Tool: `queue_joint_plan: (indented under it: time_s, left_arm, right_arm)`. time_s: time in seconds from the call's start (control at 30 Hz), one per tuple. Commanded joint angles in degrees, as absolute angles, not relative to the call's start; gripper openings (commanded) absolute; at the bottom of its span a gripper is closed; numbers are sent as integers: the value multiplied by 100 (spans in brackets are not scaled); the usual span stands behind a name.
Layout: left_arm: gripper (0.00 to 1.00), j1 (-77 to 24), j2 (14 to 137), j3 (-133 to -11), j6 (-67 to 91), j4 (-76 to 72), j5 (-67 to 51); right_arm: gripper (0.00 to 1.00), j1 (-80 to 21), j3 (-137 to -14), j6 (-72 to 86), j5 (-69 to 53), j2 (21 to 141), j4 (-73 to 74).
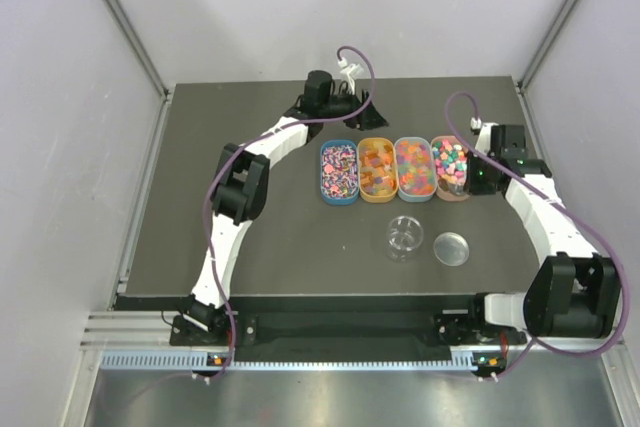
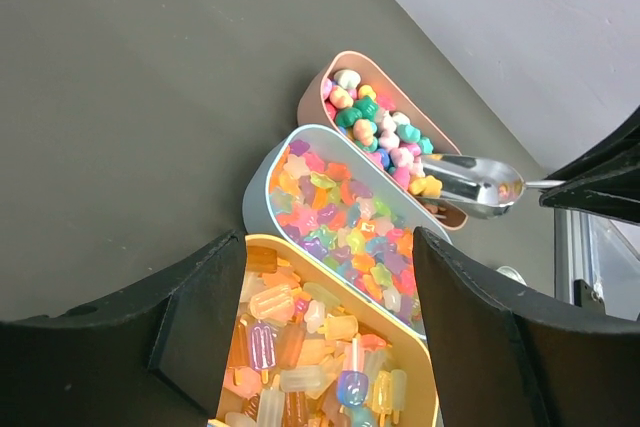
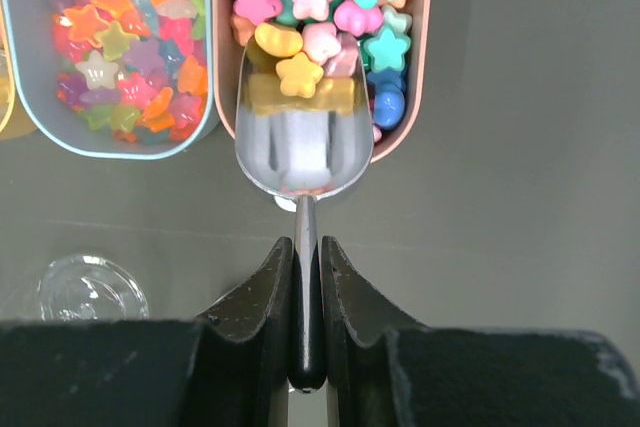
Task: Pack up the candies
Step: Scoop the fake candies from the storage box.
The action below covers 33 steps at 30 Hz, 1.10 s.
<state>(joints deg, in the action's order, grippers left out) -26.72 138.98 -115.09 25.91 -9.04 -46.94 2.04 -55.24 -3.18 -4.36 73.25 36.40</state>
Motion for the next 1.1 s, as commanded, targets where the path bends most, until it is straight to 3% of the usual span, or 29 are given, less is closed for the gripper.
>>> queue_joint_plan:
  time_s: [0.0,1.07]
  left_arm:
    - [72,-2672,13359,-11391,2505,-1107,-4781]
    - [72,-2681,12973,-10723,2267,-1002,-4851]
  right_arm:
    - [0,272,-5827,-255,158,7470,3990]
    - [0,114,-5362,184,-334,8077,3332]
